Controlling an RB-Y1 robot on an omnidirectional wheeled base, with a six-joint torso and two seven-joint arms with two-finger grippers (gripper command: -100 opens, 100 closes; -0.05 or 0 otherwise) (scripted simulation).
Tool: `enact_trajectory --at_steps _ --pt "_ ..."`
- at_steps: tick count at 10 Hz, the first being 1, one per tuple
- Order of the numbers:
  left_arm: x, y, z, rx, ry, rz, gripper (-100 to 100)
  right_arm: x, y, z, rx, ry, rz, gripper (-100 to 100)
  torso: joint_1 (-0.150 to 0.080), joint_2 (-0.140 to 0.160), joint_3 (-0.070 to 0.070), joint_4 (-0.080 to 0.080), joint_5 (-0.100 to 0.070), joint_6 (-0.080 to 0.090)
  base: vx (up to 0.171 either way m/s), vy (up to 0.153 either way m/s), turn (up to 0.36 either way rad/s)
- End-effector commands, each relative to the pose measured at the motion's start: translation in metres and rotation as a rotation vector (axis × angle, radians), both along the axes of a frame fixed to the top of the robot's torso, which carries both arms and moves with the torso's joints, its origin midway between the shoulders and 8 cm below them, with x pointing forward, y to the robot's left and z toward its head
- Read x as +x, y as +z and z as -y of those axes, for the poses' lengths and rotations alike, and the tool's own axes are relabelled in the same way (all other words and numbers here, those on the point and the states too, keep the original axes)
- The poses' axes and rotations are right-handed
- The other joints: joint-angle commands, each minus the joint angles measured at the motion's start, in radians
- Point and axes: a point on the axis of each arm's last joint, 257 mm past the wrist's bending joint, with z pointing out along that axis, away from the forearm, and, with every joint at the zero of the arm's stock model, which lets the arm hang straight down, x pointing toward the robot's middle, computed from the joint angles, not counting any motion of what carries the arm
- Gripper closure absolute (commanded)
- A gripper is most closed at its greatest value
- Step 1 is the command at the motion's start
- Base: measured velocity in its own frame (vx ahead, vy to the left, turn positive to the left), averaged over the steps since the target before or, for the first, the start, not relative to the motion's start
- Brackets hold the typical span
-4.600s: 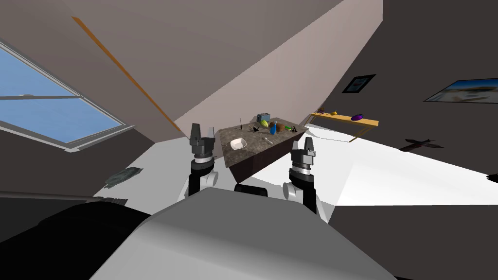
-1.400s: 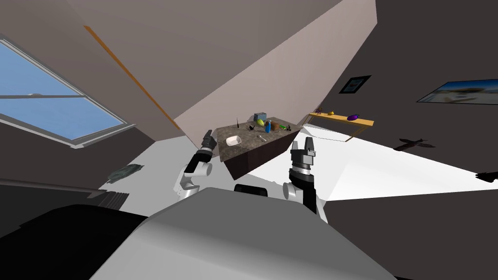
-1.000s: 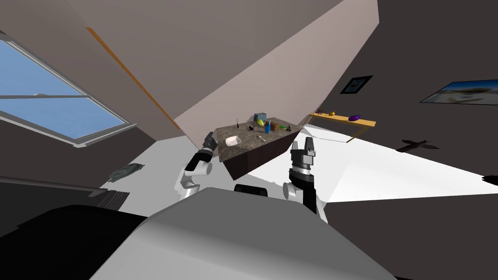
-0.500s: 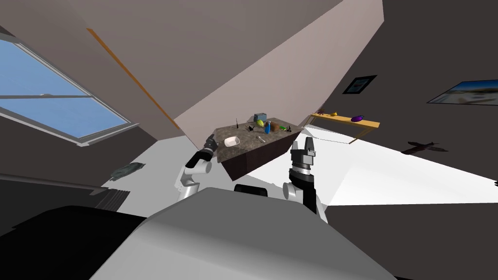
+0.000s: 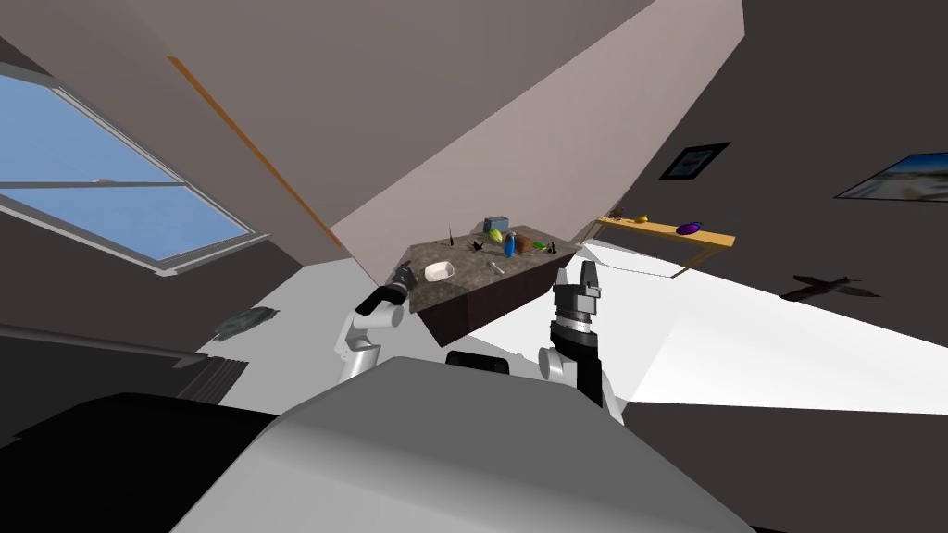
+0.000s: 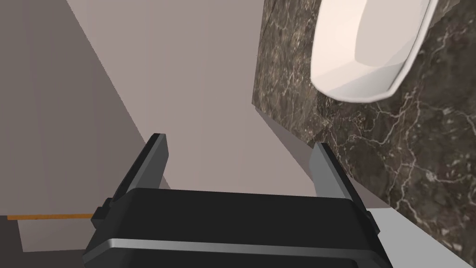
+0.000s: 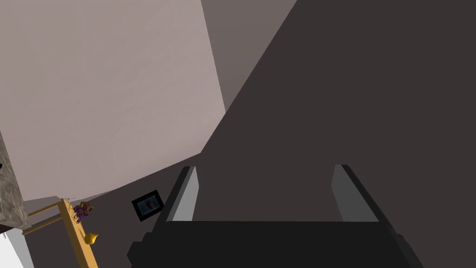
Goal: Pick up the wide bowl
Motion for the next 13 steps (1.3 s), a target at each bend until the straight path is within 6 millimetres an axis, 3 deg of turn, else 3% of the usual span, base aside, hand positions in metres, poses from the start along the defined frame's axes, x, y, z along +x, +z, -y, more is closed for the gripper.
enact_trajectory --at_steps 1,5,11,13 --pt "0.001 -0.019 -0.001 -0.034 -0.005 -0.059 -100 0.0 0.0 0.0 0.0 0.0 0.0 0 0.0 0.0 0.0 0.0 0.0 0.0 0.12 -0.078 0.097" --pt "-0.001 -0.048 0.0 -0.077 -0.013 -0.158 -100 0.0 0.0 0.0 0.0 0.0 0.0 0 -0.001 -0.002 -0.001 -0.001 0.0 0.0 0.093 -0.067 0.055" --pt "-0.012 -0.11 0.005 -0.165 -0.04 -0.388 -100 0.0 0.0 0.0 0.0 0.0 0.0 0 -0.002 -0.007 -0.004 -0.002 -0.001 0.0 0.139 -0.089 0.088" --pt "-0.015 -0.119 0.005 -0.175 -0.042 -0.423 -100 0.0 0.0 0.0 0.0 0.0 0.0 0 -0.001 -0.001 -0.001 -0.001 0.0 0.0 0.053 -0.067 0.039"
